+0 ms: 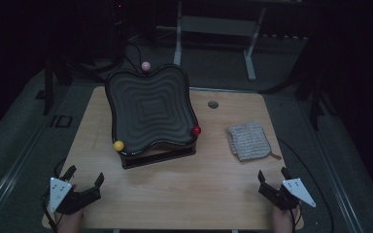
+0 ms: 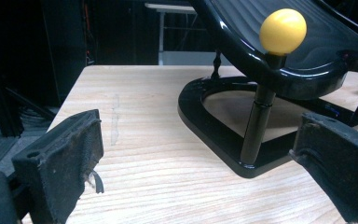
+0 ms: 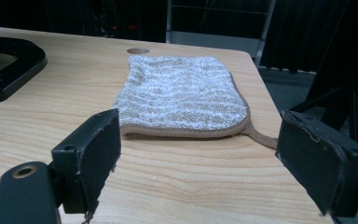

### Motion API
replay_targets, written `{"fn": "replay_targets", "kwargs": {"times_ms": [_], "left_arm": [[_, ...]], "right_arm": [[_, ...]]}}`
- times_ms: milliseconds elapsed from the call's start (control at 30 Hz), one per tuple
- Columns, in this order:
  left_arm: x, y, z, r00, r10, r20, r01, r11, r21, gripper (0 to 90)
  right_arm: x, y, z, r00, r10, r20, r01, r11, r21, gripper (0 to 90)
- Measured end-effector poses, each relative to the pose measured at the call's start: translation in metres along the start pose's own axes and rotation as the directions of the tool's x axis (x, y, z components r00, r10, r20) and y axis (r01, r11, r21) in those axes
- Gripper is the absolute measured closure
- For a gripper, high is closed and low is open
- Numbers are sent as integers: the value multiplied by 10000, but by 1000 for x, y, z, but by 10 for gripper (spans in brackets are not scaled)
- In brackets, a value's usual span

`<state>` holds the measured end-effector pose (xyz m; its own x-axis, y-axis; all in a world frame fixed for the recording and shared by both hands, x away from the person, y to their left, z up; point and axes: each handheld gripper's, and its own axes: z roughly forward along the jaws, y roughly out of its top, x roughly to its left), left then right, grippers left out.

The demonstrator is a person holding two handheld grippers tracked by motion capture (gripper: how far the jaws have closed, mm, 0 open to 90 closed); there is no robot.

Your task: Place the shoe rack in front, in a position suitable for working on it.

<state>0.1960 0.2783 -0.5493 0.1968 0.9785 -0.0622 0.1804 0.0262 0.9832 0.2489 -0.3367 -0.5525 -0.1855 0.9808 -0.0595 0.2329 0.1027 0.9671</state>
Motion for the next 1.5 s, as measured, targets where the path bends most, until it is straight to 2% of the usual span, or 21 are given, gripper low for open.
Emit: {"fn": "replay_targets", "kwargs": {"times_ms": [333, 433, 600, 733, 800, 967, 1033, 1100, 1133, 1167, 1233, 1300, 1400, 1467, 1500], "left_arm": [[2, 0, -2, 9999, -53, -164, 53, 10000, -21, 18], [2, 1, -2, 9996, -66, -267, 65, 10000, -25, 18], [4, 1, -3, 9990, -238, -391, 239, 9997, 36, 18], [6, 5, -7, 9974, -420, -579, 411, 9990, -176, 18], [6, 7, -9, 9966, -566, -596, 551, 9981, -262, 18], [6, 14, -9, 9944, -1044, 178, 1049, 9941, -277, 18], [5, 21, -9, 9904, -1308, 441, 1317, 9911, -177, 18], [3, 28, -9, 9829, -1565, 967, 1586, 9872, -145, 17], [1, 32, -9, 9844, -1452, 995, 1459, 9893, 2, 18], [-2, 36, -8, 9878, -1169, 1031, 1163, 9931, 124, 18], [-7, 41, -8, 9912, -645, 1153, 641, 9979, 69, 18], [-14, 48, -5, 9883, -317, 1493, 300, 9995, 139, 18], [-20, 56, 0, 9823, -101, 1873, 65, 9998, 196, 17], [-24, 63, 5, 9767, 85, 2144, -131, 9997, 197, 18], [-24, 63, 5, 9767, 85, 2144, -131, 9997, 197, 18]], "right_arm": [[-1, -1, 1, 9999, 89, -50, -88, 9998, 157, 137], [-1, 1, 2, 10000, -56, -41, 57, 9995, 304, 138], [4, 6, 3, 9992, -348, -216, 352, 9992, 214, 138], [6, 11, 2, 9994, -51, -335, 56, 9999, 136, 138], [8, 19, 3, 9996, 53, -265, -45, 9996, 267, 138], [9, 34, 3, 9980, 33, -628, -48, 9997, -237, 134], [10, 41, 3, 9969, -52, -784, 24, 9993, -360, 133], [10, 46, 4, 9958, -43, -917, 6, 9992, -399, 133], [11, 51, 6, 9943, 42, -1065, -91, 9989, -455, 131], [12, 55, 6, 9924, 135, -1220, -200, 9985, -519, 127], [15, 62, 7, 9899, 196, -1402, -292, 9973, -671, 125], [21, 72, 10, 9873, 151, -1580, -271, 9969, -745, 122], [31, 86, 13, 9727, 221, -2310, -452, 9944, -955, 116], [38, 95, 16, 9699, 35, -2435, -296, 9942, -1036, 116], [38, 95, 16, 9699, 35, -2435, -296, 9942, -1036, 116]]}}
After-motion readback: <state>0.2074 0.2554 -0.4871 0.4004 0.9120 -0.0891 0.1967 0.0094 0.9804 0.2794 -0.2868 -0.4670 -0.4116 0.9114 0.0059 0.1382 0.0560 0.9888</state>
